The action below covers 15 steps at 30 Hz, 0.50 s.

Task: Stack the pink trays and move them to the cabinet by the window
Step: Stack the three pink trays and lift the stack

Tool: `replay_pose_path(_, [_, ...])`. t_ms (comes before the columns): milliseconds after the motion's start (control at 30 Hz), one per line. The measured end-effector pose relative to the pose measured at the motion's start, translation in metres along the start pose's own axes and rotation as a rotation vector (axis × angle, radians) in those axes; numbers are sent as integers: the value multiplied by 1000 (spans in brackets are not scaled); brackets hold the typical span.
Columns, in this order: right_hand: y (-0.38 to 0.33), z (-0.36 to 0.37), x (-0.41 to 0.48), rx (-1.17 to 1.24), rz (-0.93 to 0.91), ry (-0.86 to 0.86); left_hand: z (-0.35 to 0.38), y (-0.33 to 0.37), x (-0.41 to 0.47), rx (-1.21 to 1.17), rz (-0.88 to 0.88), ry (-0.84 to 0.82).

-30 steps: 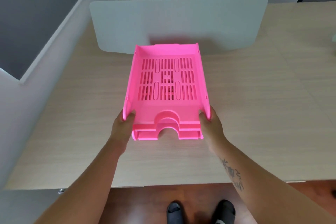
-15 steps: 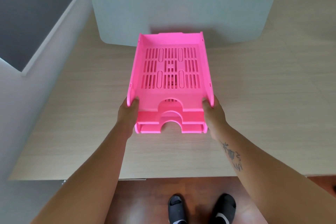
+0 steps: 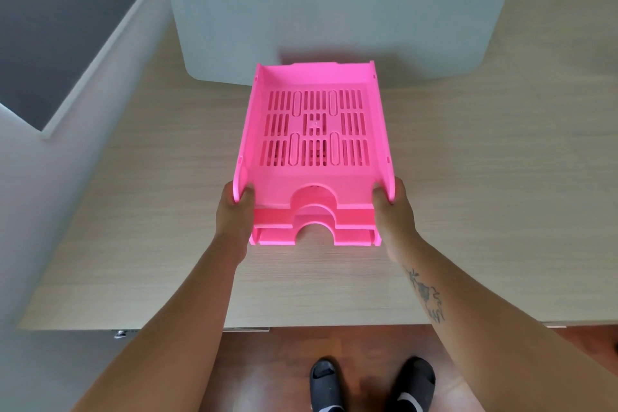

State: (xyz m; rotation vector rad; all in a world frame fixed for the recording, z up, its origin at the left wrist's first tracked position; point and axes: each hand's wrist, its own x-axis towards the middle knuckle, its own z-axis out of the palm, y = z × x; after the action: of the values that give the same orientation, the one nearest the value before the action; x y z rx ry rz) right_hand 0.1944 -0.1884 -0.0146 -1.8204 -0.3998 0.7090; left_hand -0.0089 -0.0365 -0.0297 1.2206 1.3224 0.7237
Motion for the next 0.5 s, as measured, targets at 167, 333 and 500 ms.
replay_pose_path(167, [12,-3,-12,77,64,-76,0,-10,-17,-162,-20,-112])
replay_pose_path(333, [22,-4,-10,95,172,-144,2,-18,-20,-218,-36,-156])
replay_pose_path(500, [18,0,-10,80,55,-79,4,-13,-9,-95,9,-93])
